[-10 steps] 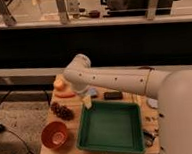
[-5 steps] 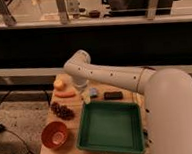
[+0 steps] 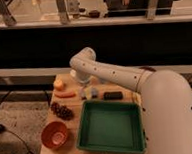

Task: Wipe red bowl with eraser

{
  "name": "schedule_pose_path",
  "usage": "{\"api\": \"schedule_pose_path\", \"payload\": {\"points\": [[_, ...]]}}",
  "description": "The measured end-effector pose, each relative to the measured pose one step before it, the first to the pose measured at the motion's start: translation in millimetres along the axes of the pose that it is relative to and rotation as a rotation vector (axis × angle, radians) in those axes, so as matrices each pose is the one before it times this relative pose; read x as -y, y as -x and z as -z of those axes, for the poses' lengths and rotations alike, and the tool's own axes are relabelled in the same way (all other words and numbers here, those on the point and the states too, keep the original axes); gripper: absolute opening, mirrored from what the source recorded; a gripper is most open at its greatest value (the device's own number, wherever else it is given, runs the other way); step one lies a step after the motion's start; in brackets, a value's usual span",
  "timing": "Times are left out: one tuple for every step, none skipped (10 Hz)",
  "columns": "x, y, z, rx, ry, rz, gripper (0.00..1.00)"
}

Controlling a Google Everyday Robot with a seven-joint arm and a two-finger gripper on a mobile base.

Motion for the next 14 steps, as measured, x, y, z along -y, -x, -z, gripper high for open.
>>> {"api": "schedule_pose_path", "payload": {"points": [[2.19,-4.31,-1.39,0.00659,-0.00697,-0.00641,0.80],[0.45,-4.43,-2.06,0.00075,-0.00455,-0.00233,0.80],[2.99,-2.64,-4.24,-0.00297,-0.00573,0.00419,0.80],[2.86,-1.62,-2.92,-0.00750,-0.00457,0.00525,0.80],[1.46,-2.90,-3.63,-0.00629,-0.00196,0.00129,0.80],[2.14,-2.90,-6.58,-0.01049,-0.00259,0.00490,0.80],[1.56,-0.24,-4.13,-0.00764,-0.00140,0.00572,0.80],[1.21,-0.06,-3.78,-0.00607,-0.00022,0.00431,0.80],[1.13,-0.69,-5.25,-0.00693,0.00174,0.00273,0.80],[0.05,-3.13,-7.21,-0.00845,0.00458,-0.00553,0.80],[-0.49,-3.52,-4.81,-0.00607,0.00411,-0.00756,0.80],[0.20,-2.71,-3.08,-0.00508,0.00195,-0.00581,0.80],[-0.04,-3.56,-4.65,-0.00764,0.00775,-0.01185,0.80],[-2.64,-3.83,-5.51,-0.00719,0.01394,-0.00869,0.80]]}}
